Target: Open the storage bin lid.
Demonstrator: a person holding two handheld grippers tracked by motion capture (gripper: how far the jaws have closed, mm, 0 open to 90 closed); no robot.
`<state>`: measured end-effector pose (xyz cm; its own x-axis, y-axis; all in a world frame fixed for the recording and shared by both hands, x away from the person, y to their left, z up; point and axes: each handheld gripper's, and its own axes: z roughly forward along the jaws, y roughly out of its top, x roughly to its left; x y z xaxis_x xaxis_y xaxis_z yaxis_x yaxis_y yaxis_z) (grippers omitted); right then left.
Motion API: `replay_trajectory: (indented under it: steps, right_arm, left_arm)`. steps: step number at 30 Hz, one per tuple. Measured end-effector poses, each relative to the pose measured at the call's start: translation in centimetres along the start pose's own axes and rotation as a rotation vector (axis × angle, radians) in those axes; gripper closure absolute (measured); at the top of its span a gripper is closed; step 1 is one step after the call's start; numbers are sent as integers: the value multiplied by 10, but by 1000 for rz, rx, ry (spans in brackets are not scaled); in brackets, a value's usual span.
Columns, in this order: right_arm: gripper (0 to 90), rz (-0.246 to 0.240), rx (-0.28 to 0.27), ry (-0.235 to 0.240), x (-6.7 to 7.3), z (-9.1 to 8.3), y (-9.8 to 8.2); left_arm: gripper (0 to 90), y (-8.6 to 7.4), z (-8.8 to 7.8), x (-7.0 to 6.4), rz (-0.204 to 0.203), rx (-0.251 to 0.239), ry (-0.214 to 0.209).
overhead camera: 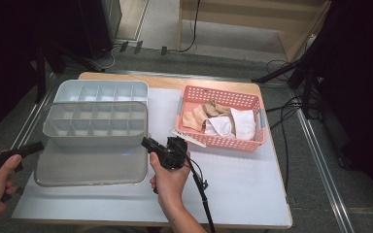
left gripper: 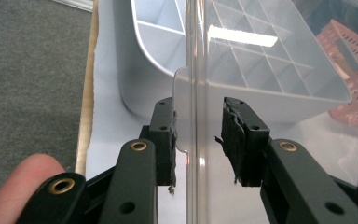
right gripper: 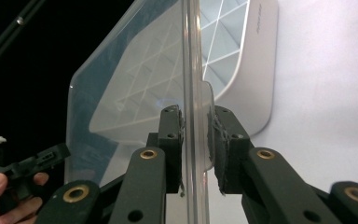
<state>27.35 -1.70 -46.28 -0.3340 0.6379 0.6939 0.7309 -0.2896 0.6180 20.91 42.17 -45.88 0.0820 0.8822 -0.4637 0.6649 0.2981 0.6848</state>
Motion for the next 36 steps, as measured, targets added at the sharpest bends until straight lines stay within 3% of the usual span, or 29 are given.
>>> replay_trajectory:
  steps: [6,10,16,36]
  right_arm:
    - [760,-1,7,1,0,-3,-8]
    - [766,31,21,13,1,-7,-12]
    - [766,23,28,22,6,-10,-20]
    - [758,46,98,10,2,-6,-58]
  left_arm:
    - [675,-8,-3,2,-15,10,1]
    - [674,-10,-10,2,-14,12,3]
    - [675,-16,-19,4,-23,17,9]
    - [677,-43,-34,19,-55,80,50]
